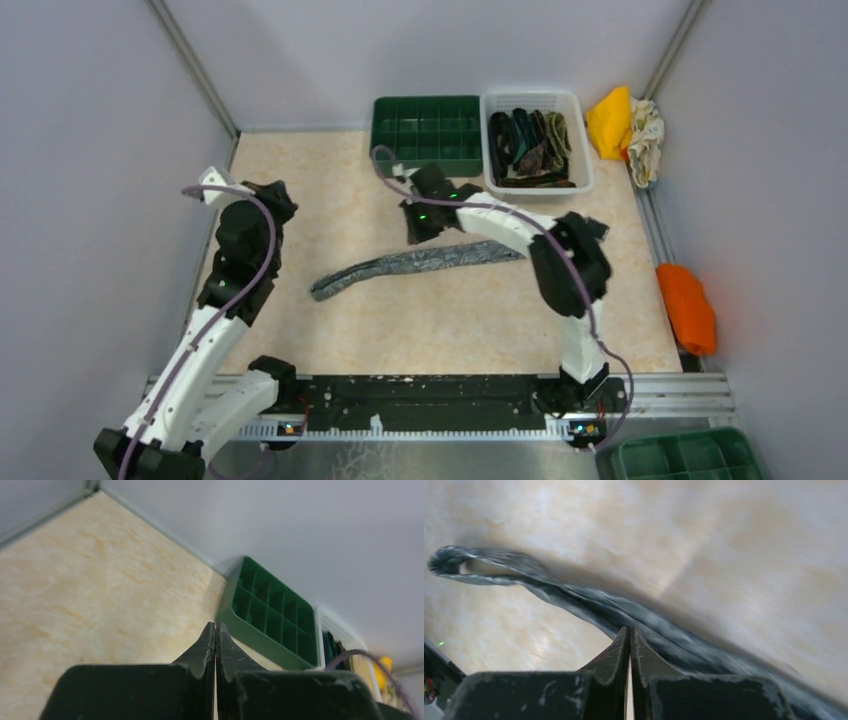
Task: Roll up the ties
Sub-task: Flatten out the tie at the center of the board.
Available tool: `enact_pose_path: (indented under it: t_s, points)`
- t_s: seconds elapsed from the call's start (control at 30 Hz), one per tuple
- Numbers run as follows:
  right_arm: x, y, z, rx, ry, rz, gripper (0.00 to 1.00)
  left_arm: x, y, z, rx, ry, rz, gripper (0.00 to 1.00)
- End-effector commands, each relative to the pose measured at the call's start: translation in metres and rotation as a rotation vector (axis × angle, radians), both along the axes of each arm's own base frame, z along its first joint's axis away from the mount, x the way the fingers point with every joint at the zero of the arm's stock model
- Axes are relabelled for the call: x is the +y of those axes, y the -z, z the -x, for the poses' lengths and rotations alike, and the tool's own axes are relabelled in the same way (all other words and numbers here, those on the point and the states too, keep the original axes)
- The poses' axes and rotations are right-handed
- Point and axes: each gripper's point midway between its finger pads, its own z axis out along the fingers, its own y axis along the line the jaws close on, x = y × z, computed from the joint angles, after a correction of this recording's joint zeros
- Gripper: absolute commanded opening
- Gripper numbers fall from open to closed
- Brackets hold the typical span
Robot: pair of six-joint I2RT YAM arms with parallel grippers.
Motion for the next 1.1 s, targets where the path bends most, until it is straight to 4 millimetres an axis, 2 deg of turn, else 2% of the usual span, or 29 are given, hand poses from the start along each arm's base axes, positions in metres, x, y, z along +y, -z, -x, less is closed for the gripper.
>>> enact_pose_path:
  t_s: [0.0,0.1,0.17,0.27,0.4,0.57,0.7,0.9,1.07]
  points:
    - [-0.094,-0.059,-0.04,-0.209,0.263,0.02,0.0,-0.071,0.042,-0.03,0.096,0.336,0.003,0.0]
    - [-0.153,-0.053,-0.034,-0.24,0.379,0.124,0.0,-0.101,0.102,-0.047,0.276,0.449,0.023,0.0]
    - [-0.194,-0.046,-0.033,-0.251,0.472,0.197,0.0,-0.115,0.132,-0.05,0.348,0.51,0.036,0.0]
    - [-0.246,-0.033,-0.032,-0.21,0.596,0.27,0.0,-0.122,0.163,-0.054,0.409,0.522,0.02,0.0]
    - [-0.295,-0.014,-0.029,-0.147,0.7,0.356,0.0,-0.122,0.192,-0.057,0.487,0.516,0.004,0.0]
    - [-0.32,0.013,-0.031,-0.033,0.784,0.317,0.0,-0.129,0.223,-0.05,0.546,0.535,0.014,0.0]
    - [-0.329,0.032,-0.026,0.018,0.803,0.339,0.0,-0.132,0.244,-0.048,0.594,0.538,0.006,0.0]
    - [-0.345,0.063,-0.017,0.112,0.846,0.364,0.0,-0.145,0.26,-0.054,0.635,0.572,0.0,0.0]
    - [-0.381,0.076,-0.006,0.181,0.958,0.367,0.0,-0.157,0.269,-0.054,0.659,0.604,-0.013,0.0]
